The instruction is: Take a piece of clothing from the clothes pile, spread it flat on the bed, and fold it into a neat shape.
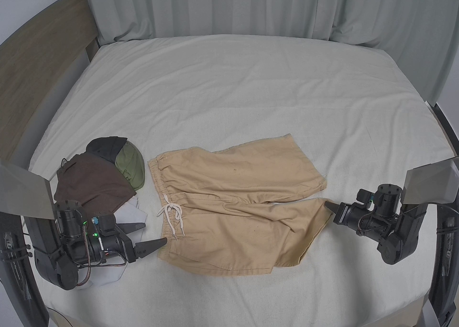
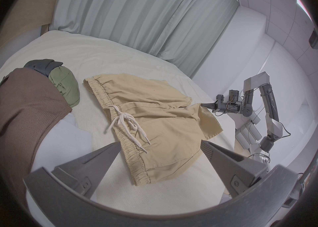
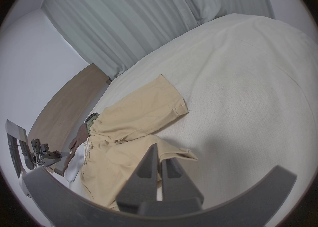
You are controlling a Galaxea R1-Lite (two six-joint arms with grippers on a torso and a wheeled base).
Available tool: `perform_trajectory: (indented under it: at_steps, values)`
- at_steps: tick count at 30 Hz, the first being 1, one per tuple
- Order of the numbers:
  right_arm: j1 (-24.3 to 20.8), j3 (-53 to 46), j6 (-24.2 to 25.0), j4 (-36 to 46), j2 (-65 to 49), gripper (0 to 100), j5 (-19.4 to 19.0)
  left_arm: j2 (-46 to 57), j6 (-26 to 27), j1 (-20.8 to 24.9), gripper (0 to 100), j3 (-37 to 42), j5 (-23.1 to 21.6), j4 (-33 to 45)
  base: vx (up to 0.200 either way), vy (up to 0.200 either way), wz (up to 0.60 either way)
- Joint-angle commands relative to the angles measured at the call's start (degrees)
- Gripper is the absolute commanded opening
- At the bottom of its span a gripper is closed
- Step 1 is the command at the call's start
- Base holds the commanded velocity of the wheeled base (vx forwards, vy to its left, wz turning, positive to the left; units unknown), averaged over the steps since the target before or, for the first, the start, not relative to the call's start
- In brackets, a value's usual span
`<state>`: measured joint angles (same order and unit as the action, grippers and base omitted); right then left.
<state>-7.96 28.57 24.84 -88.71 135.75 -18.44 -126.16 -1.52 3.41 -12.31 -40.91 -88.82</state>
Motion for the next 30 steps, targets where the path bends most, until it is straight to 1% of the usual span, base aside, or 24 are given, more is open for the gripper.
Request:
perform_trajectory:
  at_steps: [1,18,19,25,30]
  values:
    - [-0.04,0.34,-0.06,-0.06,0.21,0,-0.01,-0.05,-0.06,0.01,100,0.01,0.04,-0.04,0.0,0.0,0.0]
    - [-0.13,1.31,-0.24,-0.06,-0.31,0,0.08,-0.05,-0.06,0.01,100,0.01,-0.05,-0.04,0.0,0.0,0.0]
    - [-0.13,1.4,-0.24,-0.06,-0.31,100,0.08,-0.05,-0.06,0.01,100,0.01,-0.05,-0.04,0.0,0.0,0.0]
    - [-0.13,0.25,-0.24,-0.06,-1.81,100,0.08,-0.58,-0.06,0.01,100,0.01,-0.05,-0.12,0.0,0.0,0.0]
    - [-0.65,-3.61,-0.76,0.12,-5.15,100,-0.28,-0.67,0.03,0.1,100,0.01,-0.05,-0.12,0.0,0.0,0.0]
